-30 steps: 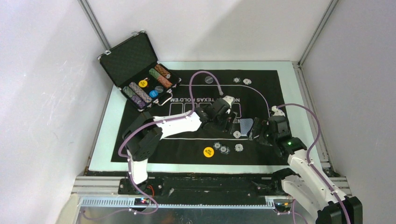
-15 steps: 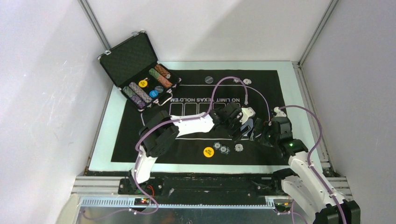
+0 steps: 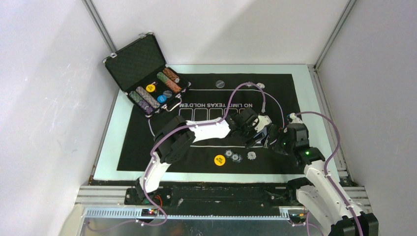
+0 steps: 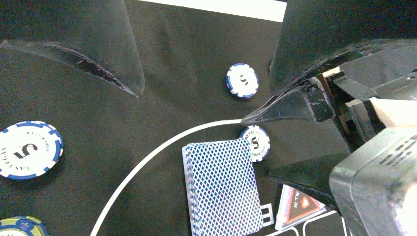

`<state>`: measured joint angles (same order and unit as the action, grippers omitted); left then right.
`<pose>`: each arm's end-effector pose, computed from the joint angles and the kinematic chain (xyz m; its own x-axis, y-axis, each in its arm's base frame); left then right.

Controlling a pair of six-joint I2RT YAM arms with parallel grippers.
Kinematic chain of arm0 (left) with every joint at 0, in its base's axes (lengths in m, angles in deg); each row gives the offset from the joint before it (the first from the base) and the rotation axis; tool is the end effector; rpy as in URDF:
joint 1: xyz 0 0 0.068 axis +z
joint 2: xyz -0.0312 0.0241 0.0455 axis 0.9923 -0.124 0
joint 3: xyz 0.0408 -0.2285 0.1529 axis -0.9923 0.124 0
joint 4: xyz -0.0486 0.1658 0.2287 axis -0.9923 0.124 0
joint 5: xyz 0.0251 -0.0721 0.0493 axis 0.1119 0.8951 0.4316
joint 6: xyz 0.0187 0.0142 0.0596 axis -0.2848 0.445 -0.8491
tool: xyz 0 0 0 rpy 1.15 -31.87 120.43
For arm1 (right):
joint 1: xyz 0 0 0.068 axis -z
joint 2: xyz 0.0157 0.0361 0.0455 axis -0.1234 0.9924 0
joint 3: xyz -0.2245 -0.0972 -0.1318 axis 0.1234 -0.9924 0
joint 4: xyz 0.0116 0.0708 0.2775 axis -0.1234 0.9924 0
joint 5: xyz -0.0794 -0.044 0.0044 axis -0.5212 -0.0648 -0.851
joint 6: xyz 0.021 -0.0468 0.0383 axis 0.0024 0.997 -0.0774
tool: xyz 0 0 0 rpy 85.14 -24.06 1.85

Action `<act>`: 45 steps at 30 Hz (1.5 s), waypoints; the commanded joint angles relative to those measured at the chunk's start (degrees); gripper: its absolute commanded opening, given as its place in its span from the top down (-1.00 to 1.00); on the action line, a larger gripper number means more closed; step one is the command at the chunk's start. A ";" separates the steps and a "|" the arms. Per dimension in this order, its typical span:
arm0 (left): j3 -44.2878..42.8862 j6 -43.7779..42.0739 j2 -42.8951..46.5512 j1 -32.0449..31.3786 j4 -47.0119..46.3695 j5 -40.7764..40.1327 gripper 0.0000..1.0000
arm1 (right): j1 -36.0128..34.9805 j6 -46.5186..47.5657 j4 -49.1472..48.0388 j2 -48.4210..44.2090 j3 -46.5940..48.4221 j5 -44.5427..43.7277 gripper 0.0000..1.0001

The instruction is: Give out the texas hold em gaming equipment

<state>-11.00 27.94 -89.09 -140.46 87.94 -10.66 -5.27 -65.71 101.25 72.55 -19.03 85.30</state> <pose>0.2637 -0.4298 0.1348 -0.3277 0.6901 -0.6452 0.9225 0.3811 -0.0609 0.1837 0.0437 0.1835 -0.7201 0.3721 -0.5857 0.1335 0.9026 0.4093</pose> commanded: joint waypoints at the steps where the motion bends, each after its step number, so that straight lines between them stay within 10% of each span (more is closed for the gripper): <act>1: -2.87 -0.16 -1.70 -0.24 1.58 -1.10 -0.40 | 0.31 -0.09 -1.78 -0.53 -0.07 0.61 -0.98; 27: 5.12 -2.17 0.05 -5.26 7.63 -9.72 -0.17 | 0.75 -0.25 -1.43 -2.00 -0.34 0.19 -0.98; 45: 6.38 -0.06 2.89 -5.26 3.68 -10.48 0.38 | 0.83 -0.54 -1.17 -3.14 -0.59 -0.60 -0.98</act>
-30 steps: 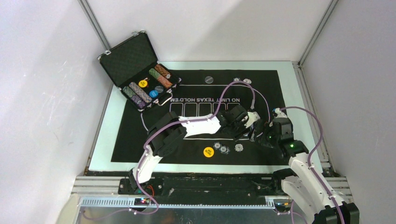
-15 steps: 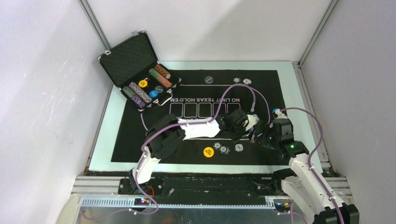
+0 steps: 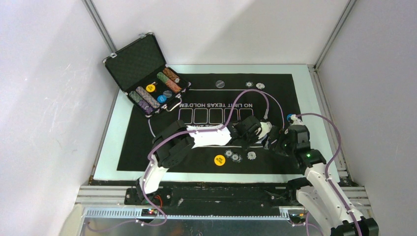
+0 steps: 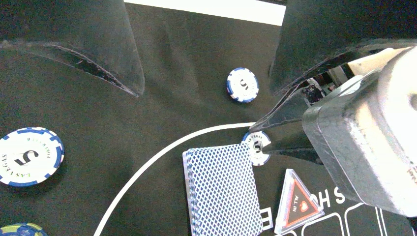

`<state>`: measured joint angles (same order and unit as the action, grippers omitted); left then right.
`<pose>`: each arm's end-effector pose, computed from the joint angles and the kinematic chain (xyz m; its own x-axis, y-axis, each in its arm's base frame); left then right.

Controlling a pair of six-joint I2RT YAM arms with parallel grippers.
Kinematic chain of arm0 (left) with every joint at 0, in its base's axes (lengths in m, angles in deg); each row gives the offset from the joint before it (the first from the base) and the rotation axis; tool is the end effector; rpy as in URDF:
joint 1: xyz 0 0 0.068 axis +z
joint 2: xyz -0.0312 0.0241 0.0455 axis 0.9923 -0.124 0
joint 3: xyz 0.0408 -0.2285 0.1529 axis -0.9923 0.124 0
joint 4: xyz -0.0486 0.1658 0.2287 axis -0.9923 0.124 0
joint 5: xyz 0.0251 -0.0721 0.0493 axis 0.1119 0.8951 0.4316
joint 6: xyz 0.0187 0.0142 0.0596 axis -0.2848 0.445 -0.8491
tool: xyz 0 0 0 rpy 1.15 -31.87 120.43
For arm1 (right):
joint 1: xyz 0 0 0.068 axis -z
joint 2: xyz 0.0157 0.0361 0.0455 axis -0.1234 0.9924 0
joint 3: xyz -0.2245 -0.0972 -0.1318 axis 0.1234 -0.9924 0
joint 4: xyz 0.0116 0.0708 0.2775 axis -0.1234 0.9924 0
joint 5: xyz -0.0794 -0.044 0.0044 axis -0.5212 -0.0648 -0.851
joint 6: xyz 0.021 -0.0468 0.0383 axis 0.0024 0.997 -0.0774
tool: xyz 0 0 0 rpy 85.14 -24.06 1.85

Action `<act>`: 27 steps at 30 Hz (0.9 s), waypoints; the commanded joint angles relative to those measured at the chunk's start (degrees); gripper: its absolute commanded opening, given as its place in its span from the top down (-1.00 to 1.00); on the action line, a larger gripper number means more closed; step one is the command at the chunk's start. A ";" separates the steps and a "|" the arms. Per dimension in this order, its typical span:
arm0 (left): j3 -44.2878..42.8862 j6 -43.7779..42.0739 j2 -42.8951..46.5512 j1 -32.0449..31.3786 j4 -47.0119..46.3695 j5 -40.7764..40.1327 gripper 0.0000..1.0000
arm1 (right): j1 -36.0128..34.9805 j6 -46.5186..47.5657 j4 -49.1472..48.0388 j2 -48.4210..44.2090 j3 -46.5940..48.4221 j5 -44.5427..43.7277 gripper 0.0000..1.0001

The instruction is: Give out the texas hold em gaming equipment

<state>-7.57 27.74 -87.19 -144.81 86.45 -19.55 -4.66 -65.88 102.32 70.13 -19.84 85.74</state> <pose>0.2323 -0.4360 0.1323 -0.2748 0.7235 -0.6332 0.9147 0.3998 0.0598 0.1780 0.0408 0.1837 -0.7130 0.3827 -0.5875 0.1369 0.8978 0.4187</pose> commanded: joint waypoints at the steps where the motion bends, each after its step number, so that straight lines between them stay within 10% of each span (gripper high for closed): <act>1: 3.54 0.24 1.50 -0.91 4.73 -2.73 0.41 | 0.27 -0.41 -2.24 -0.77 0.21 -1.04 -0.98; 12: 6.29 1.99 8.01 -0.91 0.91 -3.87 0.41 | 0.29 -0.50 -2.13 -1.00 0.12 -1.26 -0.98; 22: 8.46 12.95 13.11 0.92 -2.91 -9.30 -0.49 | 0.38 -0.39 -2.32 -0.44 0.12 -1.54 -0.99; 27: 4.67 15.94 9.66 0.94 -0.18 -10.79 -0.57 | 0.38 -0.30 -2.31 -0.30 0.12 -1.51 -0.99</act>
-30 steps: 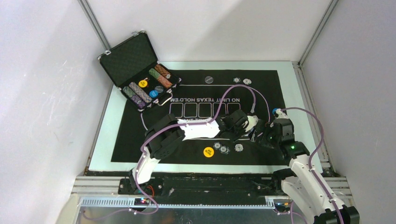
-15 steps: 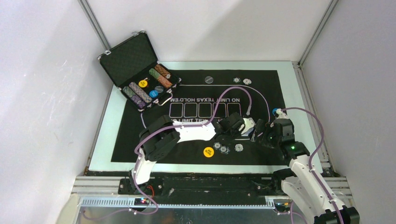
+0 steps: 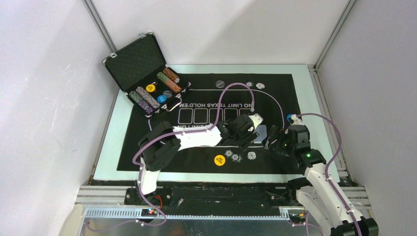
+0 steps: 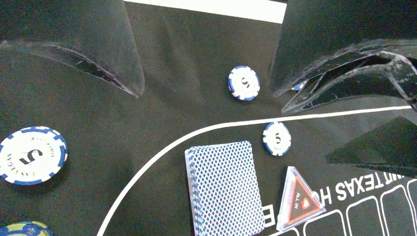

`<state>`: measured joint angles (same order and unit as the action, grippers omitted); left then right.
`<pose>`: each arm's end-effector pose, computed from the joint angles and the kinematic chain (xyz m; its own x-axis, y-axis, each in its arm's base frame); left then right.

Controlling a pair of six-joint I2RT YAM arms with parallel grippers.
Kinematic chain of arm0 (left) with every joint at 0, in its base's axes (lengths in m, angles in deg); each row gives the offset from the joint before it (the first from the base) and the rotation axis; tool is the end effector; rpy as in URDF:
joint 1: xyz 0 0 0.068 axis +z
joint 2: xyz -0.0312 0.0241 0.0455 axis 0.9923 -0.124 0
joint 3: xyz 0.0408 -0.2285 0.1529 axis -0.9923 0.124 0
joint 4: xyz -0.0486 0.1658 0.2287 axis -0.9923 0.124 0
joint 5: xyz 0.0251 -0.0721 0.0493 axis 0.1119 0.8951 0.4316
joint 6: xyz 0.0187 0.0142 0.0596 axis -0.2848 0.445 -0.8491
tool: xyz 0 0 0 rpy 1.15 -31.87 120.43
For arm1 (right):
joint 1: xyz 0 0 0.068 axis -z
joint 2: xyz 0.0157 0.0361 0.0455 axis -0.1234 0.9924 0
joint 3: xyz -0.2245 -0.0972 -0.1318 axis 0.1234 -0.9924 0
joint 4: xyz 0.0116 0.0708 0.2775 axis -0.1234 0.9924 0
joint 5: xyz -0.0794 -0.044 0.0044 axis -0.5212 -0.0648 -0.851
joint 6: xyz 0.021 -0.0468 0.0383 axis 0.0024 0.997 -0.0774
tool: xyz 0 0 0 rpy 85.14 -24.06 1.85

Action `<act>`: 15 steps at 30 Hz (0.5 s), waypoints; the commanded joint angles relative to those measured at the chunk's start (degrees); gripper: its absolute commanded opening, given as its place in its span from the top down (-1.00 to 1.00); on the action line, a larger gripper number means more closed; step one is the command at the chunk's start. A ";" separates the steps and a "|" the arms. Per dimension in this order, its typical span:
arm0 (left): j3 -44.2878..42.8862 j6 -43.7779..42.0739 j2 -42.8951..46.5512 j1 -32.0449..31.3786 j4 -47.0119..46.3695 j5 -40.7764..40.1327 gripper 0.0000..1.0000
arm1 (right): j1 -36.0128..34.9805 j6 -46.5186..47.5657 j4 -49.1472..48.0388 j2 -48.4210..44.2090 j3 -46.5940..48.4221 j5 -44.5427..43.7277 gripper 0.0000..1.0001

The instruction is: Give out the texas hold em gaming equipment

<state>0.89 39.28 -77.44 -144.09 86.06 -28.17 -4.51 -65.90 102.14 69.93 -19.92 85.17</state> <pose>0.2270 -0.3980 0.1615 -0.4452 0.5983 -0.6662 0.7787 0.6260 0.0419 0.1781 0.0399 0.1840 -0.7053 0.3866 -0.5942 0.1432 0.8986 0.4147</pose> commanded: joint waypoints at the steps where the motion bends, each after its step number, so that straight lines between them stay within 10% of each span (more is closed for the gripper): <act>1: -4.40 4.69 -0.80 0.21 1.38 -1.97 -0.57 | 0.23 -0.33 -2.10 -0.17 0.20 -0.97 -0.99; 15: -7.68 9.57 -10.06 -0.19 5.97 -1.94 -0.50 | 0.28 -0.31 -1.98 -0.23 0.20 -1.00 -0.99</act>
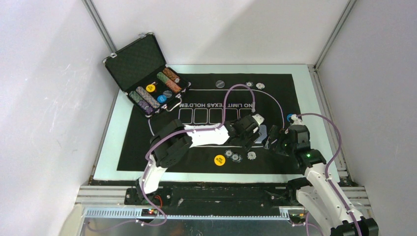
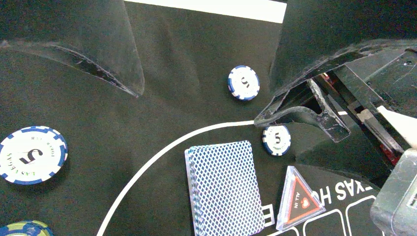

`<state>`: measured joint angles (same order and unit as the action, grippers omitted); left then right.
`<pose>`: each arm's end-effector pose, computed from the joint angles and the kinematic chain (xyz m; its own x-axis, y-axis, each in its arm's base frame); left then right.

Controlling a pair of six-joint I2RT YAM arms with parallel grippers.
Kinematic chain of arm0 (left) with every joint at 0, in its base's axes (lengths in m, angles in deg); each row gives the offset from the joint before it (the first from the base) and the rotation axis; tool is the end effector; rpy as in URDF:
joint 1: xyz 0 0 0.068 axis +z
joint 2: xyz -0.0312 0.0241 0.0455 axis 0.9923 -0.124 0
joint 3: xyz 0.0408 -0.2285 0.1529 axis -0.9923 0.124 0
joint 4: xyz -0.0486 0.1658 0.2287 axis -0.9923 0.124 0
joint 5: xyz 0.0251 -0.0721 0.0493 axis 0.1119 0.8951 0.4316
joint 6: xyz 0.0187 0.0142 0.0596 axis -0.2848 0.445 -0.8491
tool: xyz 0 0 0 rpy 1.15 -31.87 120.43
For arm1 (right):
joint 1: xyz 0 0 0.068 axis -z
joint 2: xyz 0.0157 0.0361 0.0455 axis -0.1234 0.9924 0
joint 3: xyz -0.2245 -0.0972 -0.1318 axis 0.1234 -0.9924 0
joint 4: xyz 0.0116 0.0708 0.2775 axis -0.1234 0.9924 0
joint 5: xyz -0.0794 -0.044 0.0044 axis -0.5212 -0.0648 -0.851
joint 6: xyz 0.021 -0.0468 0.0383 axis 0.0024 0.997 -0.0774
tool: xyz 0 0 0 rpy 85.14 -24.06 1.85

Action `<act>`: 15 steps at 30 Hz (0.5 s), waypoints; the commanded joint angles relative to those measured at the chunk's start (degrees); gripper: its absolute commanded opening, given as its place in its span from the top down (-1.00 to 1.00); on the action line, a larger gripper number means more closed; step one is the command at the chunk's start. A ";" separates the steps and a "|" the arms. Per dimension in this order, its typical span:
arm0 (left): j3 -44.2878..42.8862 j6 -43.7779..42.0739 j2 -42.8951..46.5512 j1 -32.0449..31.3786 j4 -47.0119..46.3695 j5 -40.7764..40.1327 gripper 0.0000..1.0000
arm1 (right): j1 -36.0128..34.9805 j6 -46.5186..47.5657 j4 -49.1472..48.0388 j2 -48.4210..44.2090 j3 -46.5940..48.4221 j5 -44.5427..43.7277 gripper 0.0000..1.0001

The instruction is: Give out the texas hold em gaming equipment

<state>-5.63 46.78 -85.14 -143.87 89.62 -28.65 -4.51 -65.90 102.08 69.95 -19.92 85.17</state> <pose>0.2397 -0.4164 0.1341 -0.5696 0.5545 -0.6066 0.7064 0.7076 -0.0166 0.1782 0.0399 0.1840 -0.7049 0.3867 -0.5946 0.1430 0.8986 0.4149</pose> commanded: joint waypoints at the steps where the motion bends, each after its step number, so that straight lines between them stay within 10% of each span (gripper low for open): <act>1: -1.21 2.11 -2.57 -0.56 2.60 -1.73 -0.46 | 0.26 -0.34 -1.87 -0.23 0.20 -0.96 -0.99; 15: 0.20 3.09 -1.76 -2.47 3.00 0.15 0.14 | 0.38 -0.37 -1.81 -0.64 0.20 -0.91 -0.99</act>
<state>-6.37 48.68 -85.99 -145.86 89.27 -29.63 -4.40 -65.90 102.06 69.95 -19.92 85.17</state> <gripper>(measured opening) 0.456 0.993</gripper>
